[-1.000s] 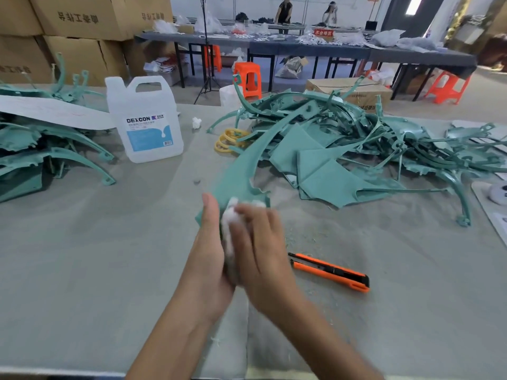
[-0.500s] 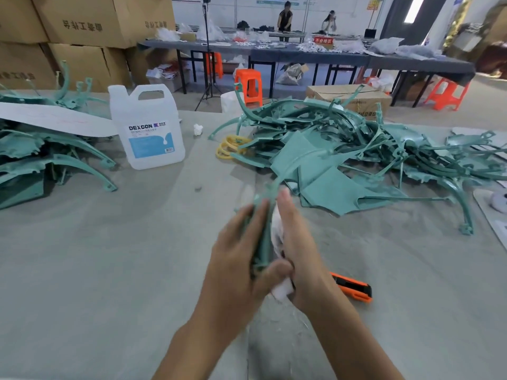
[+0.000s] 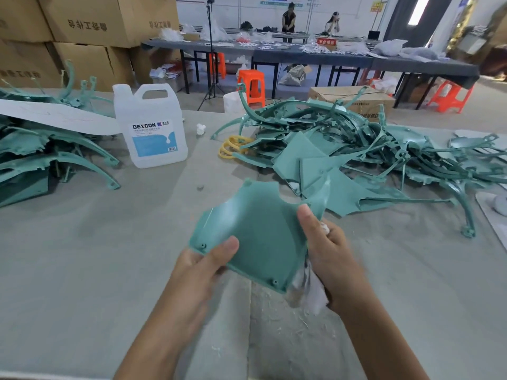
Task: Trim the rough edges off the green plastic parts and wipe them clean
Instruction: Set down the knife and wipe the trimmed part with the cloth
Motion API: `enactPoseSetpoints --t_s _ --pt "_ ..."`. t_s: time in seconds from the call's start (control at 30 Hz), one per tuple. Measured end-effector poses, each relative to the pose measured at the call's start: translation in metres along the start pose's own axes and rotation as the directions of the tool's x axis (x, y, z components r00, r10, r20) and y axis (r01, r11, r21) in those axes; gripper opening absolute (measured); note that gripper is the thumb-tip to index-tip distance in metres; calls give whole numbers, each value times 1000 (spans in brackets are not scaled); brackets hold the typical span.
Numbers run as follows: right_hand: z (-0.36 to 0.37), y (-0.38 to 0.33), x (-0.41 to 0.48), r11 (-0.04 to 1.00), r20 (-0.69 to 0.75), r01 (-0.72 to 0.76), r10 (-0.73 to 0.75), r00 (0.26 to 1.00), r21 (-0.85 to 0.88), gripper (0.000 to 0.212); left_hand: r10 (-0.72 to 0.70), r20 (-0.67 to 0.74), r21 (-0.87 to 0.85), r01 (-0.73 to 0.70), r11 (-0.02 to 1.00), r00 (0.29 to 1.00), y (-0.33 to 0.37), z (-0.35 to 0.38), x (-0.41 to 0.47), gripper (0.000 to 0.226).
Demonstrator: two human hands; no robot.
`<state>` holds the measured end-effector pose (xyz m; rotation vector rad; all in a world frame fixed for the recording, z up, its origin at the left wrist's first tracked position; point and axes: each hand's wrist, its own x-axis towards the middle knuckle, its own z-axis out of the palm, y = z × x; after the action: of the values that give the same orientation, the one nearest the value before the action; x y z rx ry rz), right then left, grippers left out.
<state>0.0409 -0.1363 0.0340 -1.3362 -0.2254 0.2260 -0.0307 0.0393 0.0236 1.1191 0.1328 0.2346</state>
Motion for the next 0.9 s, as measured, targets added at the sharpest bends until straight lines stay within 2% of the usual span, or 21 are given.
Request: enactPoseSetpoints --t_s 0.03,0.1,0.13,0.2,0.27,0.3,0.37,0.4,0.47,0.5,0.53,0.57,0.6,0.63,0.7,0.77,0.83,0.9 --pt "1 5 0 992 -26 24 -27 999 -125 58 -47 30 -110 50 993 998 -2 2 -1 50" --pt "1 6 3 934 -146 78 -136 980 -349 79 -32 0 -167 31 985 999 -7 5 -4 39" --pt "-2 5 5 928 -240 84 -180 954 -363 84 -6 -29 -167 1 986 1000 -7 5 -4 34" --pt "-10 -5 11 957 -418 138 -237 877 -255 89 37 -42 -150 -43 988 998 -3 3 -3 33" --pt "-8 -20 14 954 -439 269 -301 847 -134 74 55 18 -105 -53 993 998 2 3 -3 39" --pt "0 -24 11 946 -381 309 -322 867 -95 64 43 54 -89 -38 995 998 1 7 -3 40" --pt "32 -21 3 957 -158 288 -277 948 48 33 -3 117 -66 10 998 993 1 20 -7 44" --pt "48 -15 -4 947 -82 320 -322 943 -32 23 -5 146 -56 14 998 989 -1 28 -8 50" --pt "70 5 -21 784 37 519 -541 840 -341 26 23 136 -37 -18 999 990 -5 37 -12 51" --pt "74 18 -25 706 94 576 -596 798 -411 29 10 69 4 -10 1000 998 -3 33 -10 46" --pt "75 24 -27 683 131 599 -607 784 -418 30 -19 78 -42 23 999 997 -3 31 -10 42" --pt "71 30 -24 669 150 602 -605 782 -436 29 -58 97 -72 65 995 994 -5 31 -12 49" --pt "68 29 -16 640 136 590 -613 778 -493 27 -105 45 -144 110 983 993 -4 31 -12 56" --pt "62 30 -7 591 104 552 -622 776 -589 27 -101 9 -215 100 971 995 -5 30 -13 64" --pt "49 26 14 551 22 424 -592 805 -719 26 -63 -19 -191 58 980 998 -1 30 -18 69" --pt "36 25 30 559 -25 347 -552 834 -753 28 -87 -10 -225 82 971 996 -5 27 -21 61" --pt "27 27 37 577 -46 330 -540 841 -747 29 -111 -41 -243 98 965 993 -8 23 -22 41" --pt "24 30 39 643 -109 273 -488 866 -716 30 -105 -45 -196 95 976 993 -11 22 -24 33"
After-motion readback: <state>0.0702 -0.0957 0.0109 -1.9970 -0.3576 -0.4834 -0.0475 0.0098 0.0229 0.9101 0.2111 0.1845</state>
